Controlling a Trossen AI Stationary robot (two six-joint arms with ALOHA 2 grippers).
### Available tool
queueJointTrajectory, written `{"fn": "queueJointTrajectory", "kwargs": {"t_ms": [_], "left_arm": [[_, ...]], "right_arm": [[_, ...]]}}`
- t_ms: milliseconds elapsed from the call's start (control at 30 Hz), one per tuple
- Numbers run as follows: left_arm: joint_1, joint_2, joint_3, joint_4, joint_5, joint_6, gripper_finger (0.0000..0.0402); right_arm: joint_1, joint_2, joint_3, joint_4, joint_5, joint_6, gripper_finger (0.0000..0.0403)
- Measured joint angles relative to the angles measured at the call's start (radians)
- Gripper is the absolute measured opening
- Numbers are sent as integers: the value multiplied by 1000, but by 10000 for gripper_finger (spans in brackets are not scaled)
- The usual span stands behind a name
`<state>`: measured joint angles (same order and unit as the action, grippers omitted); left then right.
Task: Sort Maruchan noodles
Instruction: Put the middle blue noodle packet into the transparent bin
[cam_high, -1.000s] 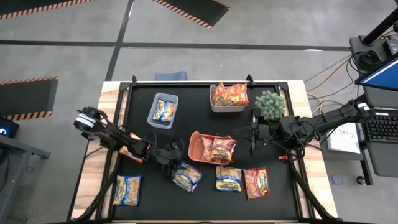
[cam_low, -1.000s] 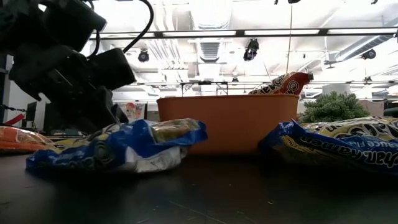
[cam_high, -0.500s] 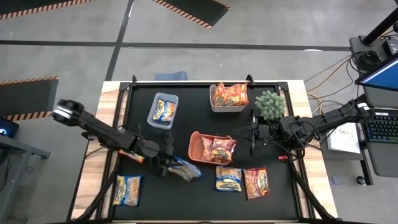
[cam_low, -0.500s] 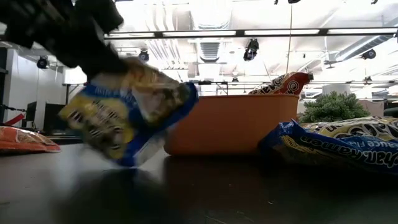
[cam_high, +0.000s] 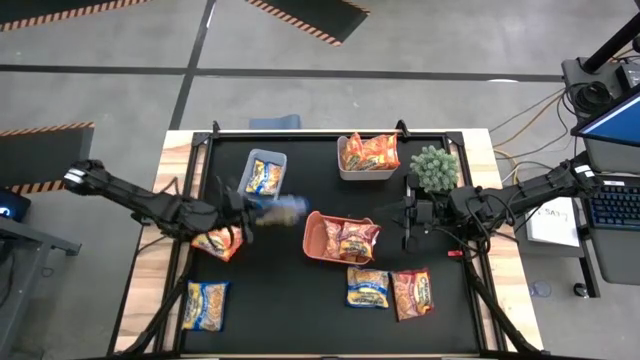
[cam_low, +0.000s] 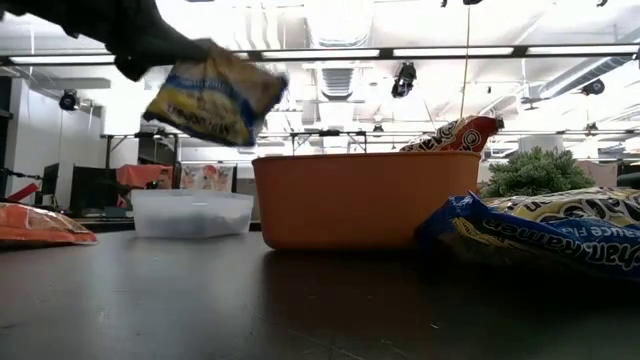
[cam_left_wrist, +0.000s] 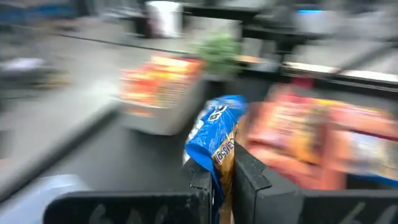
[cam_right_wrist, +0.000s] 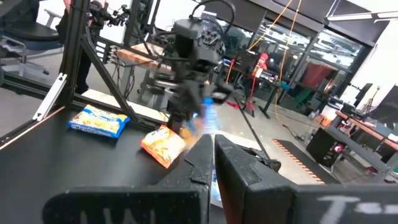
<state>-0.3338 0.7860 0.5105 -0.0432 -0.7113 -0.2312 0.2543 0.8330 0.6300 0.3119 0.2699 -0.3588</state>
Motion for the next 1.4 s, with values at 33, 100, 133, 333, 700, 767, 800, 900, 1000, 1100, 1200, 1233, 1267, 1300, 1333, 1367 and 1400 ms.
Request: {"fn": "queueJointTrajectory", "kwargs": {"t_ms": [33,100,133,333,700,767,800,900,1000,1100,1200,1233,1267,1300,1333,1367,1400], "left_arm": [[12,-17,11,-36,-54,10,6],[43,-38,35,-94,-139,35,6],[65,-45,45,-115,-163,50,6],[237,-42,115,-211,-169,164,6],[587,93,226,-432,82,256,6],[634,131,238,-450,113,309,6],[653,151,242,-457,126,341,6],[704,217,256,-465,156,444,8],[742,290,278,-470,197,540,13],[767,367,313,-474,208,645,15],[785,445,358,-482,228,765,17],[790,472,373,-483,232,805,17],[796,498,389,-484,232,842,17],[803,524,405,-487,233,880,17],[810,548,421,-491,235,913,18],[819,571,436,-494,245,943,17],[828,593,451,-498,265,970,17]], "right_arm": [[0,0,0,0,0,0,9],[0,0,0,0,0,0,9],[0,0,0,0,1,0,9],[0,0,0,0,3,0,9],[0,-1,0,-2,19,-14,9],[0,-1,0,-2,19,-26,9],[0,-1,0,-2,19,-27,9],[0,-1,0,-1,20,-33,9],[0,-3,0,-1,21,-46,9],[0,-9,0,0,22,-62,9],[0,-17,1,0,23,-63,9],[0,-20,1,-1,23,-66,9],[0,-22,1,-1,23,-69,9],[0,-23,1,0,26,-70,9],[0,-26,1,0,27,-72,9],[0,-27,1,-1,29,-74,9],[0,-27,1,-1,30,-76,9]]}}
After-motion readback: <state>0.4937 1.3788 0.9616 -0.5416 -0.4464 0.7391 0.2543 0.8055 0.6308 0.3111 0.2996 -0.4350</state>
